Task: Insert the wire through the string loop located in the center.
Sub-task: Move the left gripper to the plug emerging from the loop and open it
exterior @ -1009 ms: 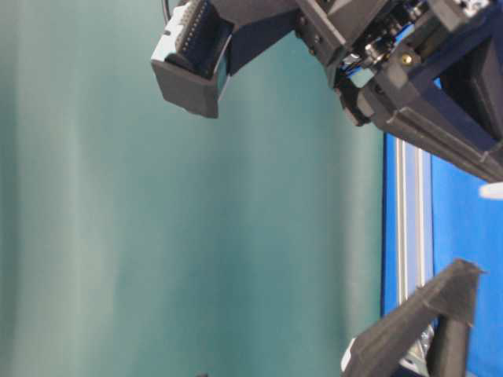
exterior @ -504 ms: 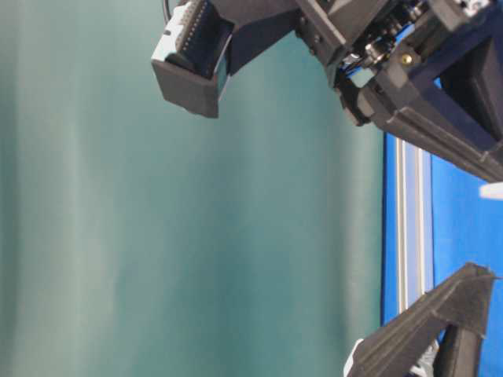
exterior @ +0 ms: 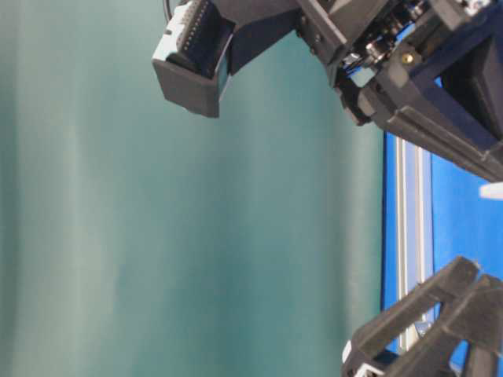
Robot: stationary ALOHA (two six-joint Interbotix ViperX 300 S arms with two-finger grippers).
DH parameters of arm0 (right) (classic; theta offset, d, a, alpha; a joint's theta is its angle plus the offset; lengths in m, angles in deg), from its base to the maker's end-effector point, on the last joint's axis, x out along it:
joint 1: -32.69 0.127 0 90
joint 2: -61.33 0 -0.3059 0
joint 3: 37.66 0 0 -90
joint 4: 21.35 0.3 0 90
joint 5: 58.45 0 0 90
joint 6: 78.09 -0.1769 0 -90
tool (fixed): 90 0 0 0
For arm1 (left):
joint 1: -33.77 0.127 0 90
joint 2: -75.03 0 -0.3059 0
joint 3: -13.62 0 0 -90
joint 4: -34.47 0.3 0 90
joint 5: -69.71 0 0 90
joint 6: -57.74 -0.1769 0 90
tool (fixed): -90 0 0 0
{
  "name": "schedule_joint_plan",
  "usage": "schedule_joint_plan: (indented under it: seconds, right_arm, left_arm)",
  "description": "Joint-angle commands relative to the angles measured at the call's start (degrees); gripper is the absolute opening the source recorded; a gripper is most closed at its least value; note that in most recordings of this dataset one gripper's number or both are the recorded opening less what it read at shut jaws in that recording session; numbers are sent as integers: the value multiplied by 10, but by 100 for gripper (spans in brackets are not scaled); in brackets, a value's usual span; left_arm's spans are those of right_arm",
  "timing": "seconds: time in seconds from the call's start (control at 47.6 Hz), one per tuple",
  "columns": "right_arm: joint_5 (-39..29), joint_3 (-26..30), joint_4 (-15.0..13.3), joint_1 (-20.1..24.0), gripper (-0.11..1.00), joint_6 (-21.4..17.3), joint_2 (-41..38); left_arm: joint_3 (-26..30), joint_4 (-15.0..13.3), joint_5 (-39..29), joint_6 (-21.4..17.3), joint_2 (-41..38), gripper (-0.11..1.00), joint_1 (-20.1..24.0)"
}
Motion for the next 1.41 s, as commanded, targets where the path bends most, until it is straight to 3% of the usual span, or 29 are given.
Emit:
schedule_joint_plan:
  seconds: [0.0,0.063,0.126,0.42,0.756,1.387]
  right_arm:
    - [4,4,-1,-1,-2,1,7]
    - [4,4,-1,-1,-2,1,7]
    - [4,4,-1,-1,-2,1,7]
    - [4,4,-1,-1,-2,1,7]
    - [4,3,-2,-1,-2,1,7]
    - [4,3,-2,-1,-2,1,7]
  left_arm:
    - [10,1,-2,2,13,73,-3]
    - [11,1,-6,3,12,86,-3]
    - [11,1,-11,3,12,91,-3]
    - [16,1,-18,3,11,88,-3]
    - [42,1,-97,3,-24,88,3]
    - [43,1,-97,3,-24,87,4]
